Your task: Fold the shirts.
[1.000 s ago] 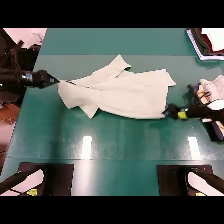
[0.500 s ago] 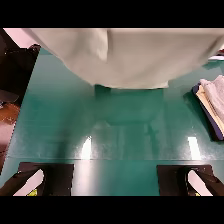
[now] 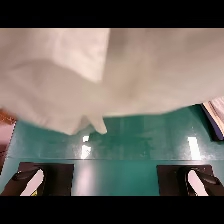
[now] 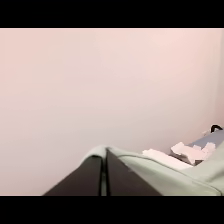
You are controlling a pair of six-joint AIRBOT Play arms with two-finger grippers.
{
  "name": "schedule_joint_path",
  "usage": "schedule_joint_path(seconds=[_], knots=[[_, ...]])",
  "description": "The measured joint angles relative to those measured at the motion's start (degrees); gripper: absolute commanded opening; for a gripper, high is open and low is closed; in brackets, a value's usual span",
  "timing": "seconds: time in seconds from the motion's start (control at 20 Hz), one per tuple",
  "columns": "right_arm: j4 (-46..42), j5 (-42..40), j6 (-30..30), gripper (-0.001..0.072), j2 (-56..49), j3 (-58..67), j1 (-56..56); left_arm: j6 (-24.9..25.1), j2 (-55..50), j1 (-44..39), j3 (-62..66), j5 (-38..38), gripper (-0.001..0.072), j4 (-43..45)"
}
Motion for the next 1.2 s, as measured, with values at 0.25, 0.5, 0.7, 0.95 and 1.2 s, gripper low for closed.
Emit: schedule_joint_path(seconds=[0.25, 0.5, 0.7, 0.95, 1.2], knots=[[-2.40, 17.16, 4.76, 0.0010, -9.60, 4.37, 0.00, -5.22, 0.87, -0.02, -8.09, -5.31, 0.0029, 4.85], [-2.89, 27.39, 8.31, 0.0010, -21.73, -6.10, 1.88, -7.23, -4.50, -0.31, -27.87, -9.03, 0.0029, 8.41], [-3.82, 26.62, 9.05, 0.0010, -32.30, -14.10, 5.40, -4.07, -15.61, -3.30, -40.72, -8.55, 0.0029, 9.86], [-3.61, 16.15, 9.44, 0.0010, -44.00, -14.78, 8.11, 1.29, -31.61, -6.34, -45.62, 1.68, 0.0030, 9.01], [-3.30, 8.46, 9.49, 0.0010, -52.35, -7.45, 8.74, 5.73, -38.07, -7.08, -46.53, 12.70, 0.0030, 5.95]])
